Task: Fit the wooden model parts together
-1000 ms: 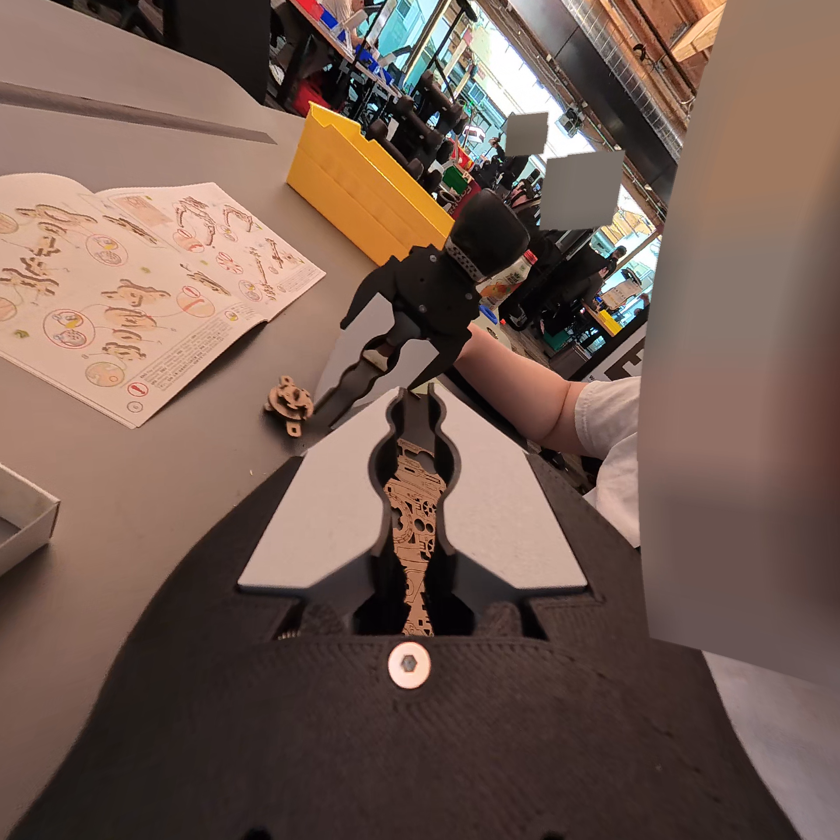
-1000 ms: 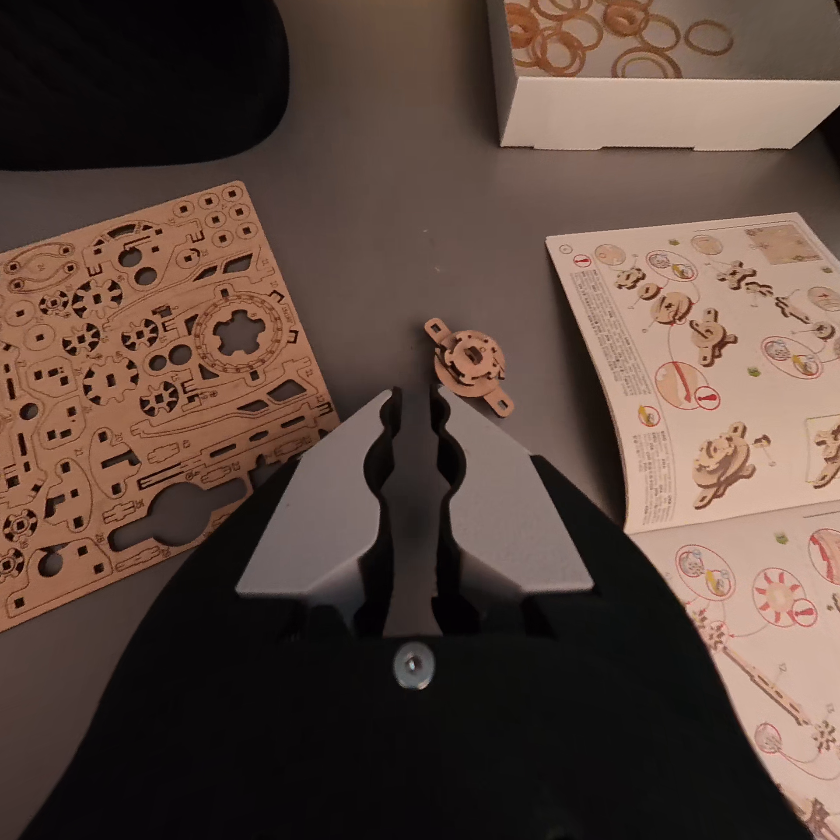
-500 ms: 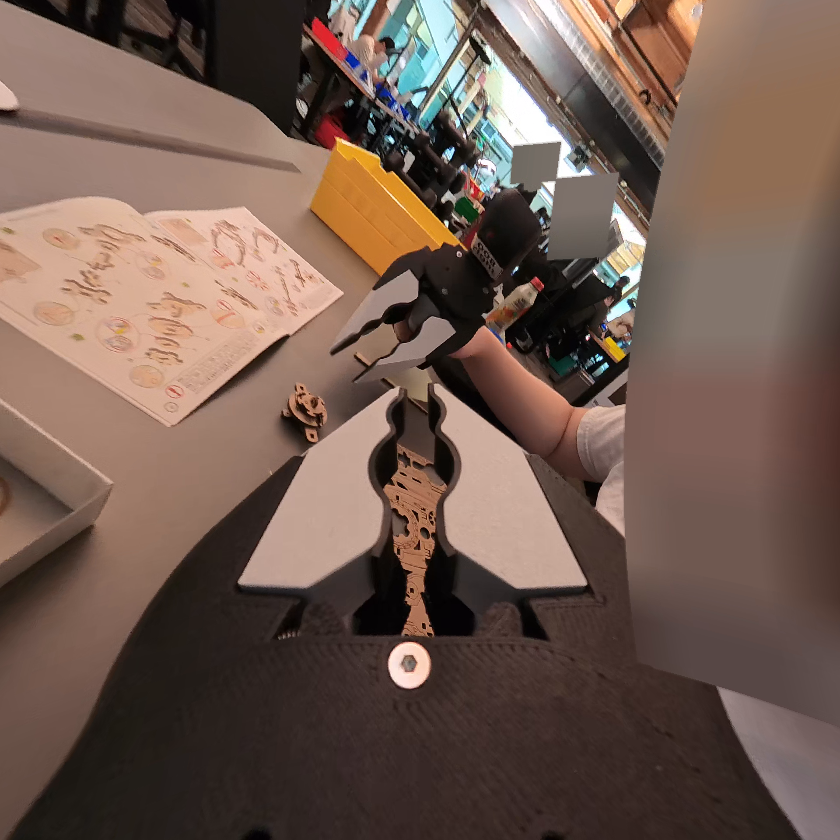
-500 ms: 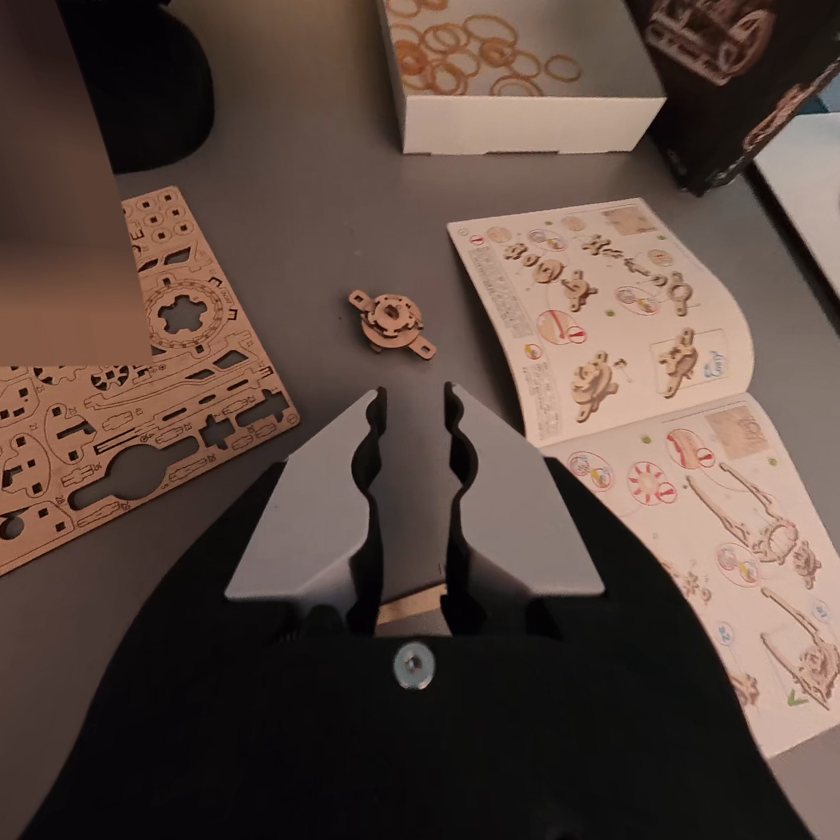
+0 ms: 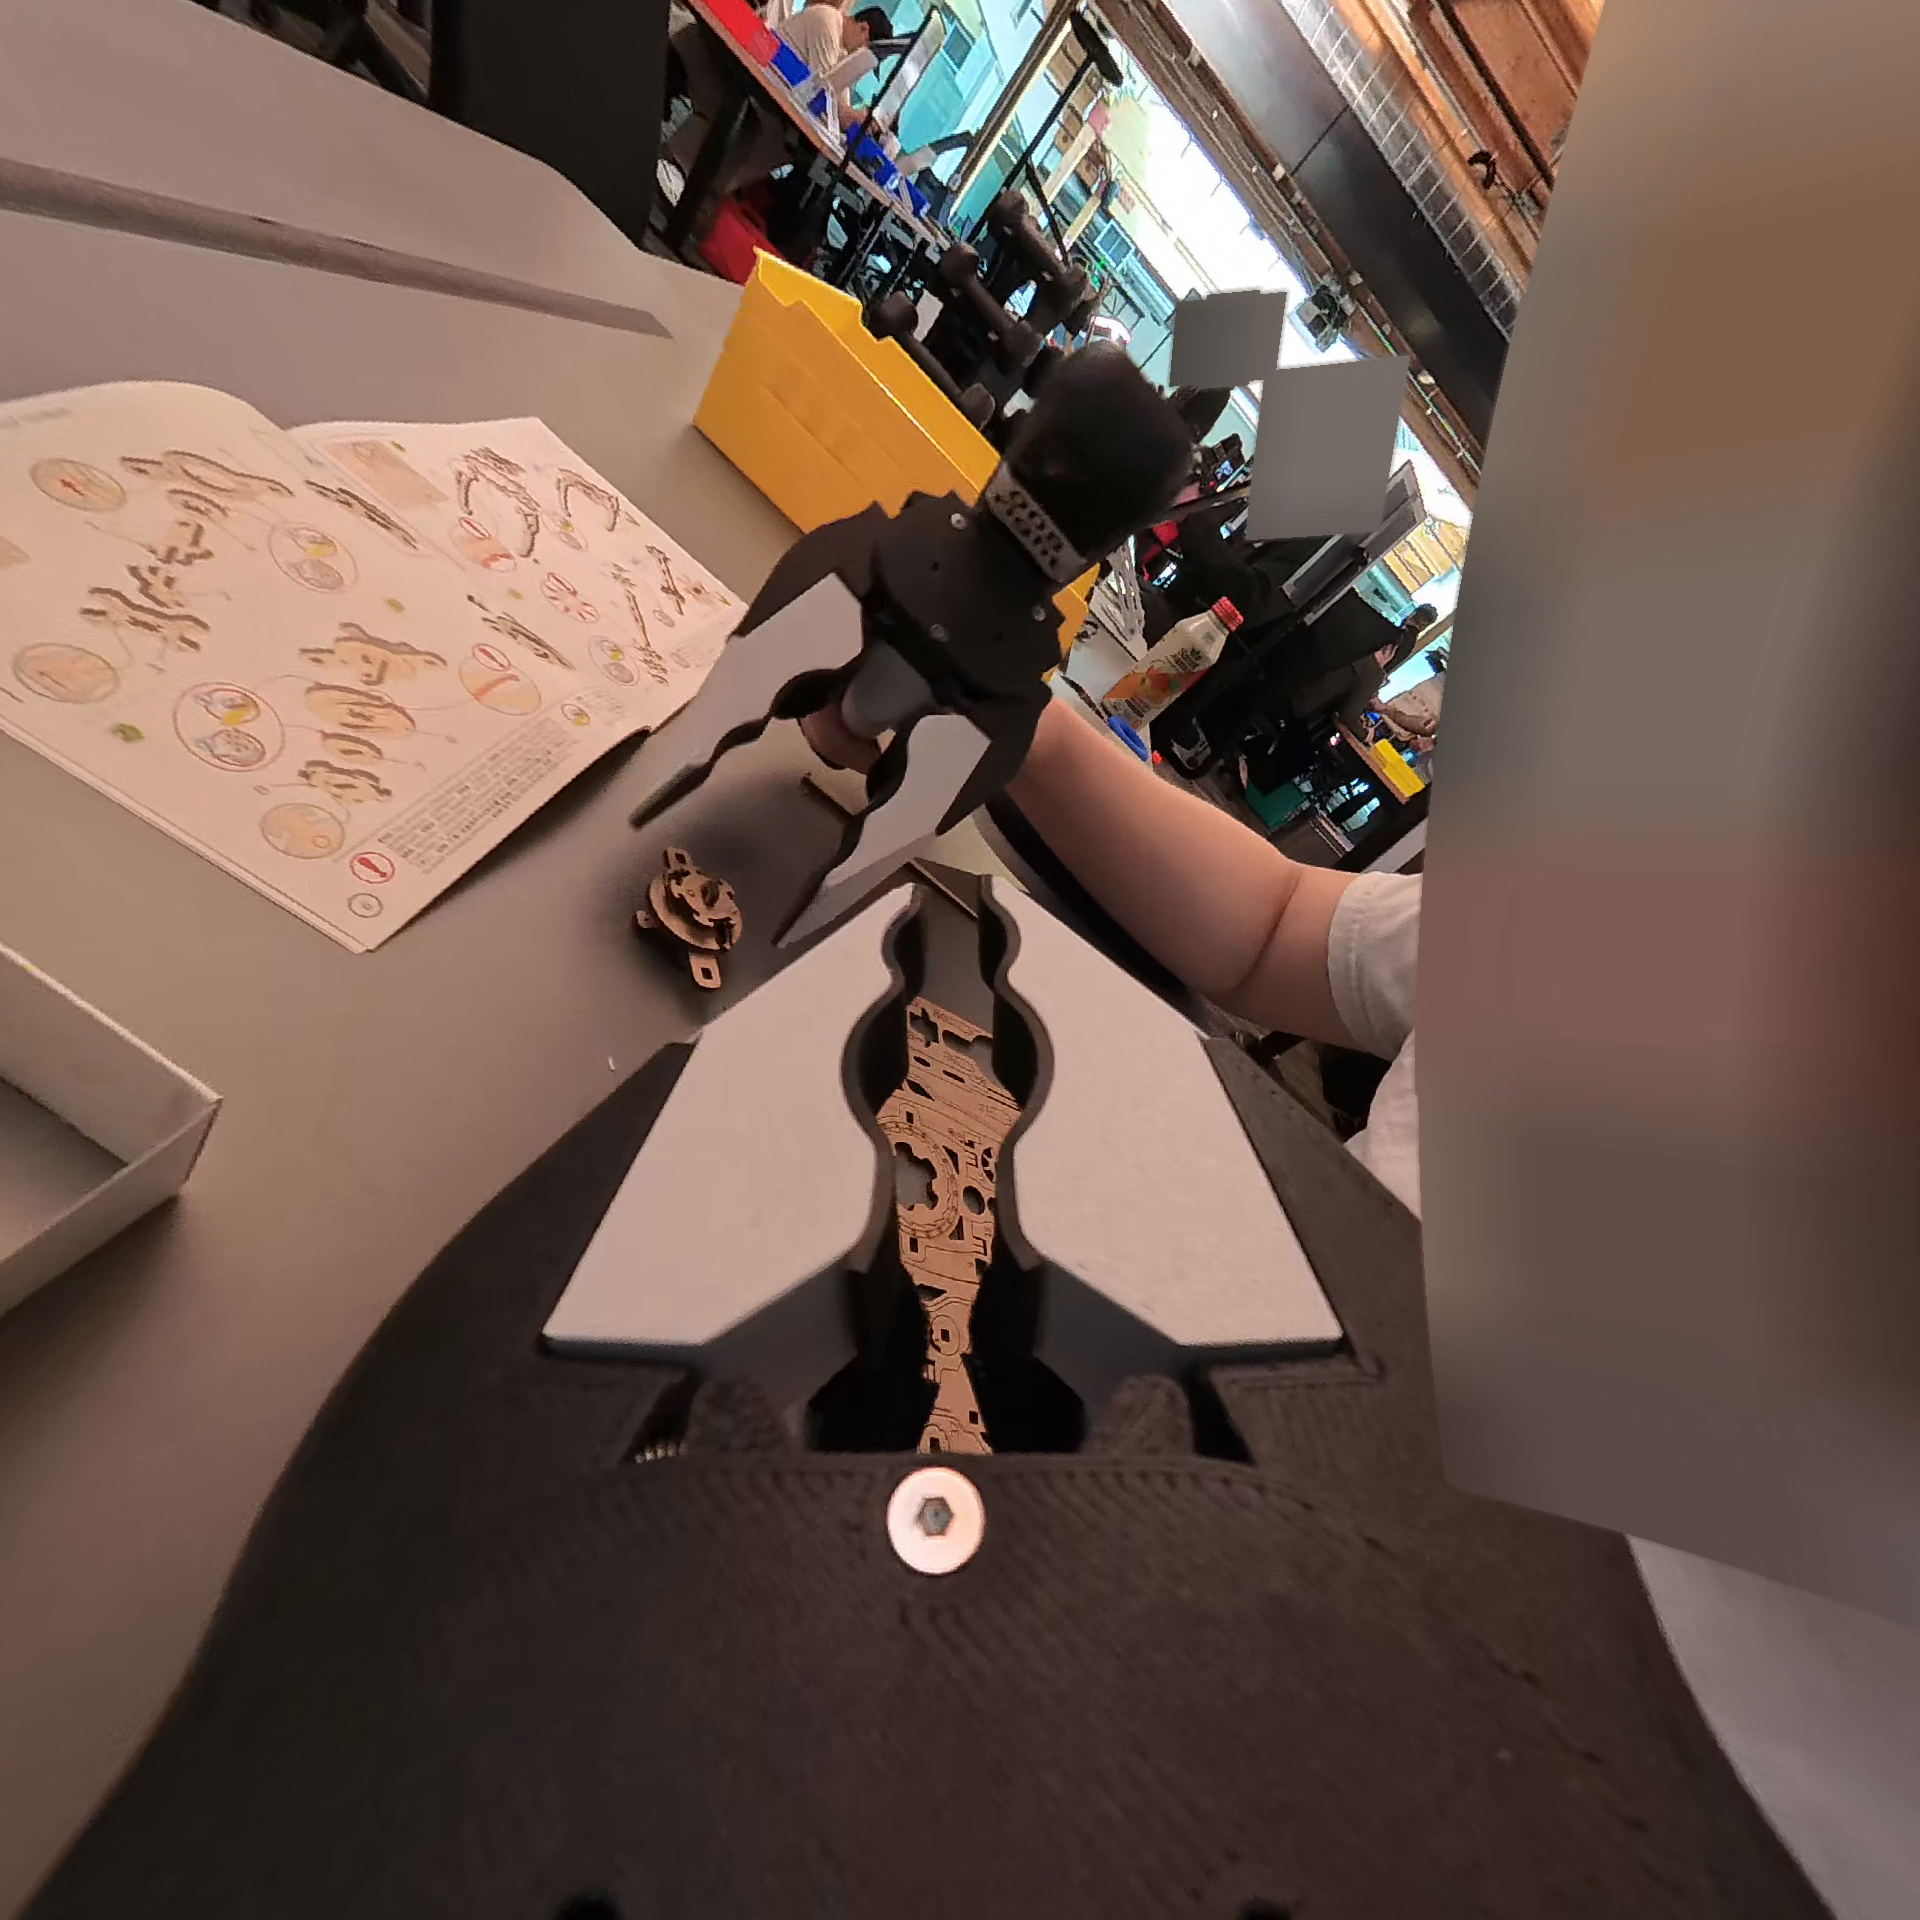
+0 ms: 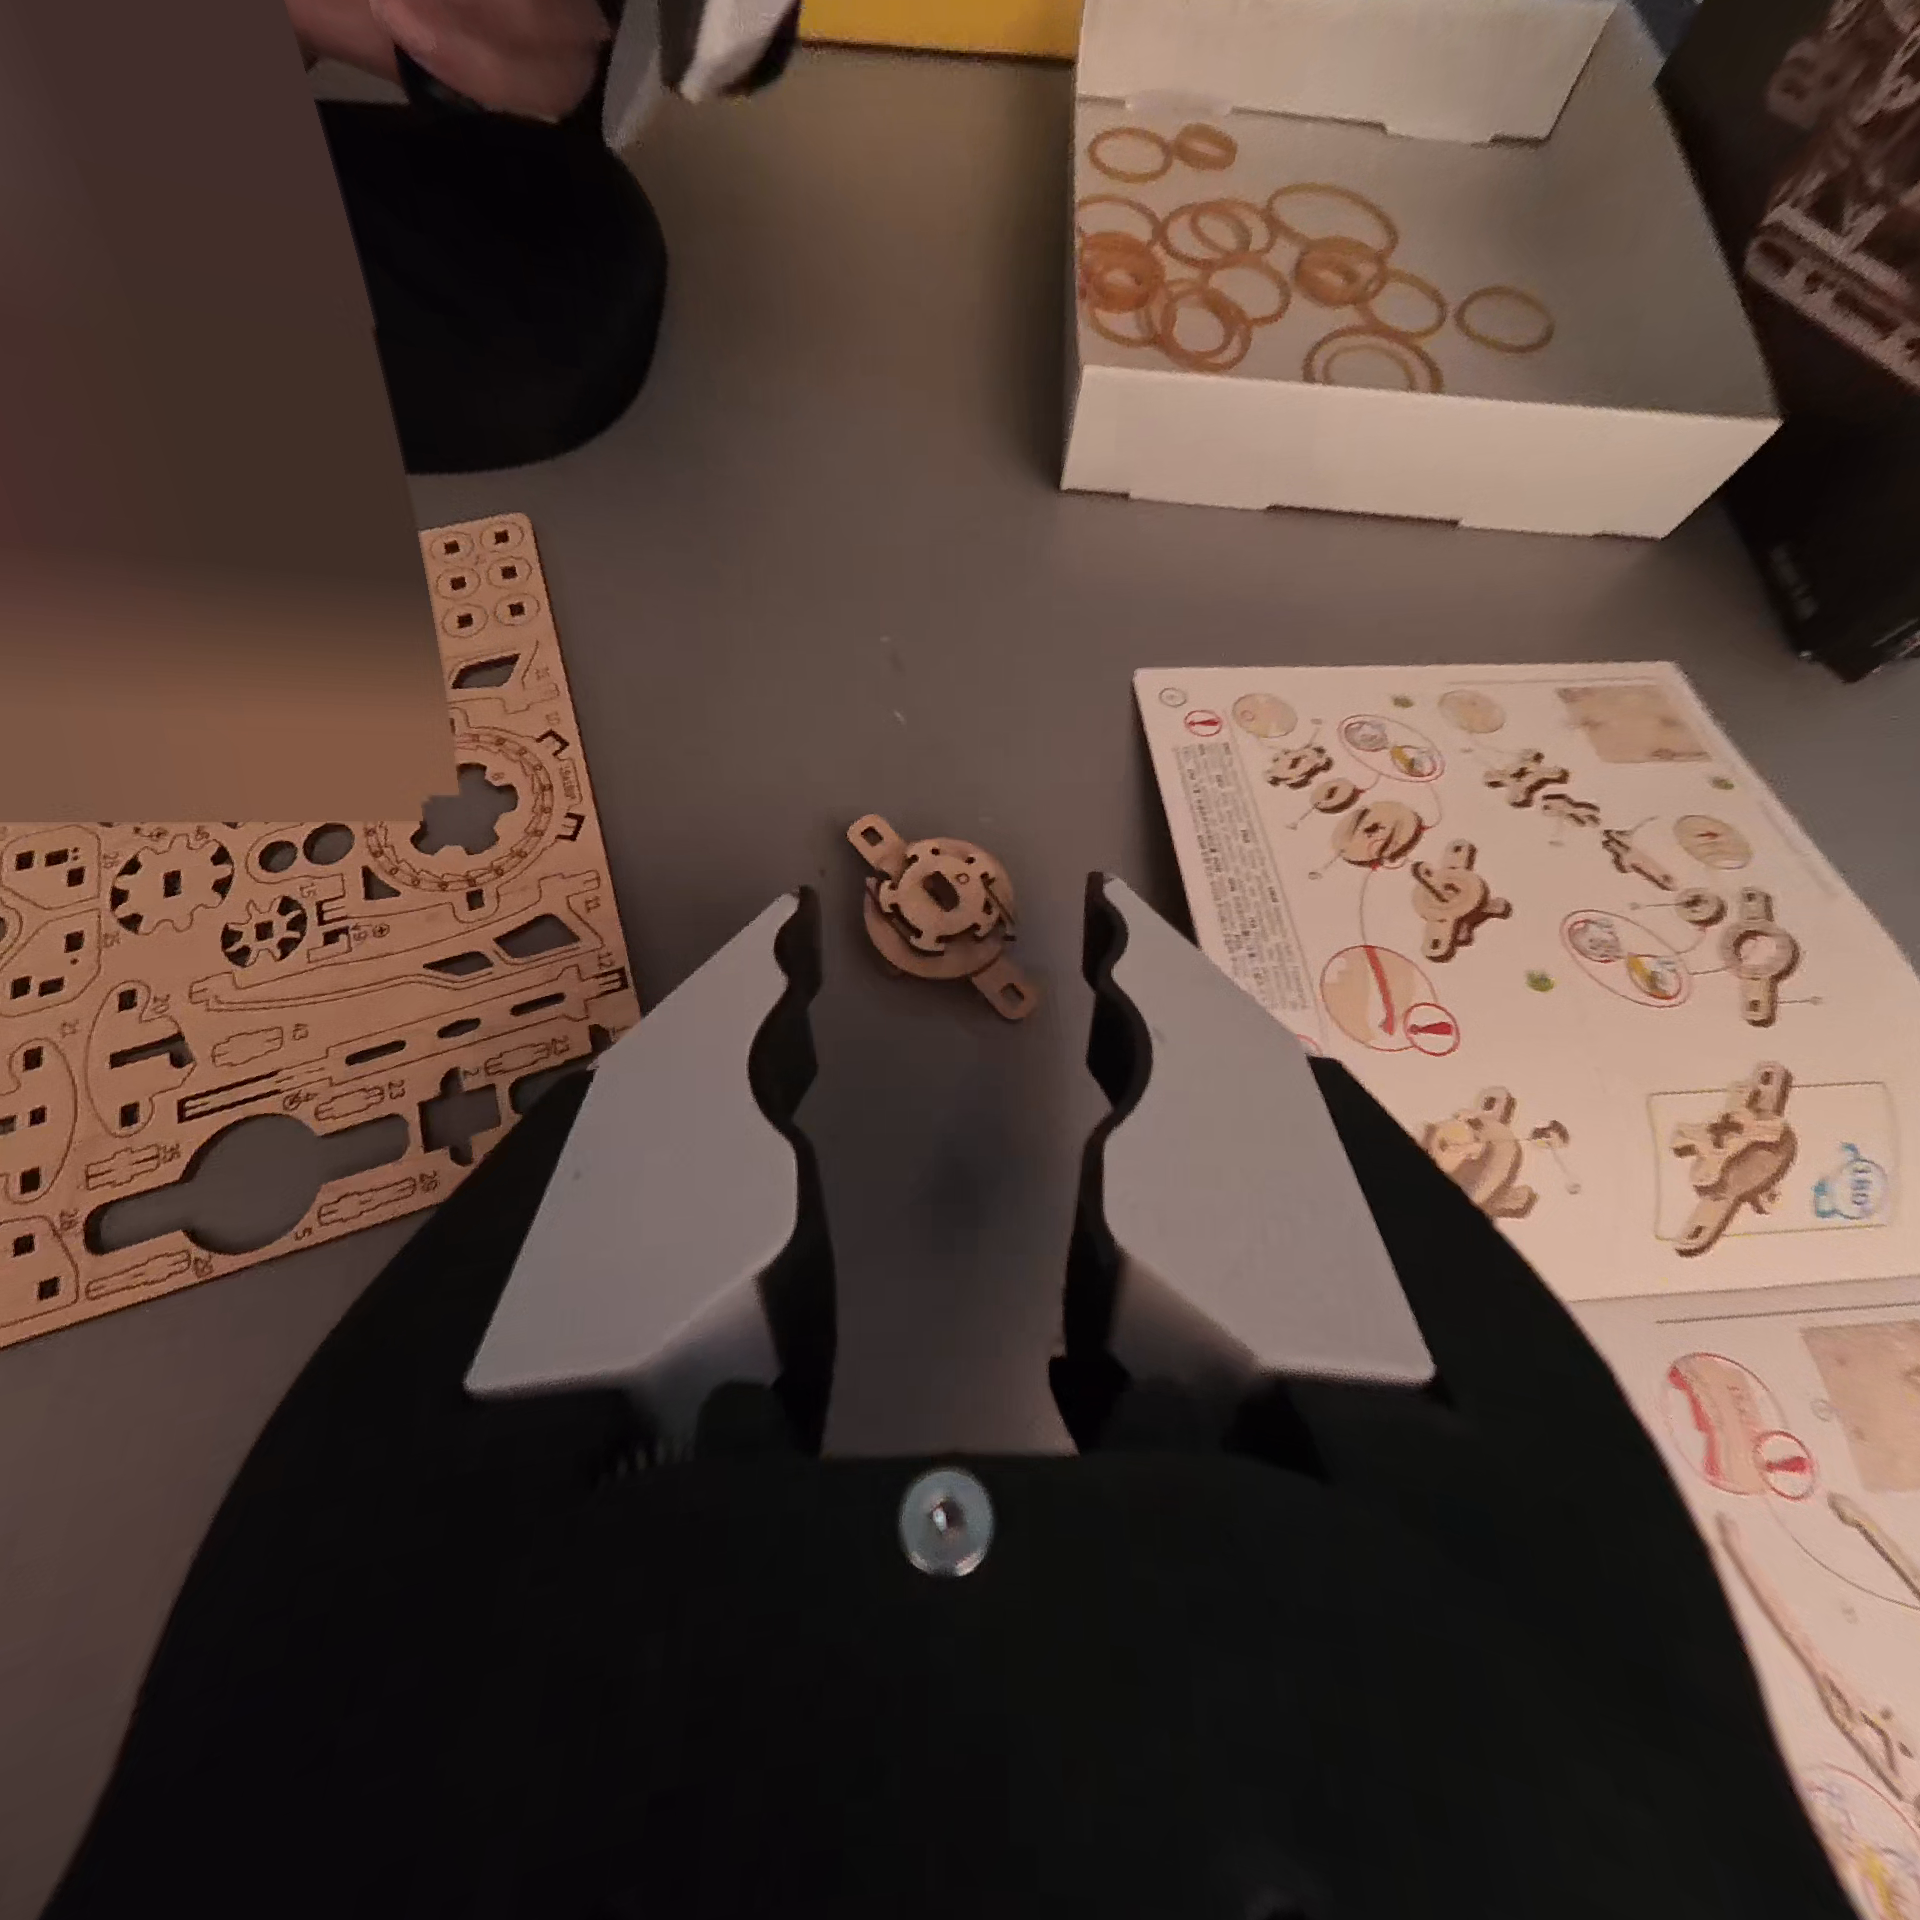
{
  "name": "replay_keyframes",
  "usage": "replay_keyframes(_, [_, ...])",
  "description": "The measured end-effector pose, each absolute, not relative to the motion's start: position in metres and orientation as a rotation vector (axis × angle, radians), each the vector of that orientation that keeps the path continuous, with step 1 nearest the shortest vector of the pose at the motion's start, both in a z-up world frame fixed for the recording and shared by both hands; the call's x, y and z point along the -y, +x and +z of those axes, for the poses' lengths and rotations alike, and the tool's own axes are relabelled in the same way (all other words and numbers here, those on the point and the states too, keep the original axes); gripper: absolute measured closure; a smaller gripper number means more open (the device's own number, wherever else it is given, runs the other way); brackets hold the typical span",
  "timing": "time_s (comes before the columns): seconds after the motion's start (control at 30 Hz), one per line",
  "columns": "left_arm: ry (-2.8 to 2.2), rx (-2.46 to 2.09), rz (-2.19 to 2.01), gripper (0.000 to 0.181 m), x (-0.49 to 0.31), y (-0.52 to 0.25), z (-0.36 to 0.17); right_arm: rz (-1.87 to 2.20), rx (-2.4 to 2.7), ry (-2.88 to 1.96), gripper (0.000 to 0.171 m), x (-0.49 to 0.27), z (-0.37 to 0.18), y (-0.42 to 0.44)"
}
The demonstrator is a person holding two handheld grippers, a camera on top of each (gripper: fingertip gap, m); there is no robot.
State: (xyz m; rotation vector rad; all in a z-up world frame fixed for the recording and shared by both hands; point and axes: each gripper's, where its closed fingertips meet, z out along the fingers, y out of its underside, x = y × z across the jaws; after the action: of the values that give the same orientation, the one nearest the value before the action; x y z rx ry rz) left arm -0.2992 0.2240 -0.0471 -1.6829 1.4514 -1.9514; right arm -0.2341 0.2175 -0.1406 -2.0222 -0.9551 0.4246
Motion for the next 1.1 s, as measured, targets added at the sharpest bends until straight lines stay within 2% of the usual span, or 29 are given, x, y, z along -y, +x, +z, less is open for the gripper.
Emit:
replay_keyframes(0.1, [-1.686,-1.46,-1.942,0.174,-0.223,-0.299,-0.048,0.363,0.972,-2.097,0.121,-0.219,-0.156,-0.229])
replay_keyframes(0.13, [-1.687,-1.459,-1.943,0.174,-0.223,-0.299,-0.049,0.347,0.976,-2.101,0.124,-0.22,-0.158,-0.229])
replay_keyframes(0.2, [-1.692,-1.455,-1.951,0.174,-0.224,-0.299,-0.049,0.39,0.983,-2.088,0.141,-0.217,-0.157,-0.234])
replay_keyframes(0.27, [-1.695,-1.454,-1.956,0.174,-0.223,-0.298,-0.05,0.385,0.996,-2.074,0.141,-0.215,-0.155,-0.237])
replay_keyframes(0.5, [-1.695,-1.465,-1.944,0.174,-0.222,-0.299,-0.051,-0.161,1.271,-1.791,0.141,-0.208,-0.125,-0.241])
replay_keyframes(0.63, [-1.705,-1.452,-1.987,0.174,-0.221,-0.298,-0.051,0.027,1.076,-2.051,0.141,-0.211,-0.147,-0.215])
replay_keyframes(0.93, [-1.709,-1.461,-2.001,0.174,-0.218,-0.298,-0.052,0.186,0.883,-2.154,0.141,-0.208,-0.158,-0.202])
replay_keyframes(1.03, [-1.712,-1.465,-2.0,0.174,-0.218,-0.298,-0.053,0.169,0.858,-2.133,0.123,-0.21,-0.153,-0.201])
replay_keyframes(1.1, [-1.71,-1.464,-1.999,0.174,-0.218,-0.298,-0.052,0.14,0.862,-2.062,0.123,-0.209,-0.137,-0.207])
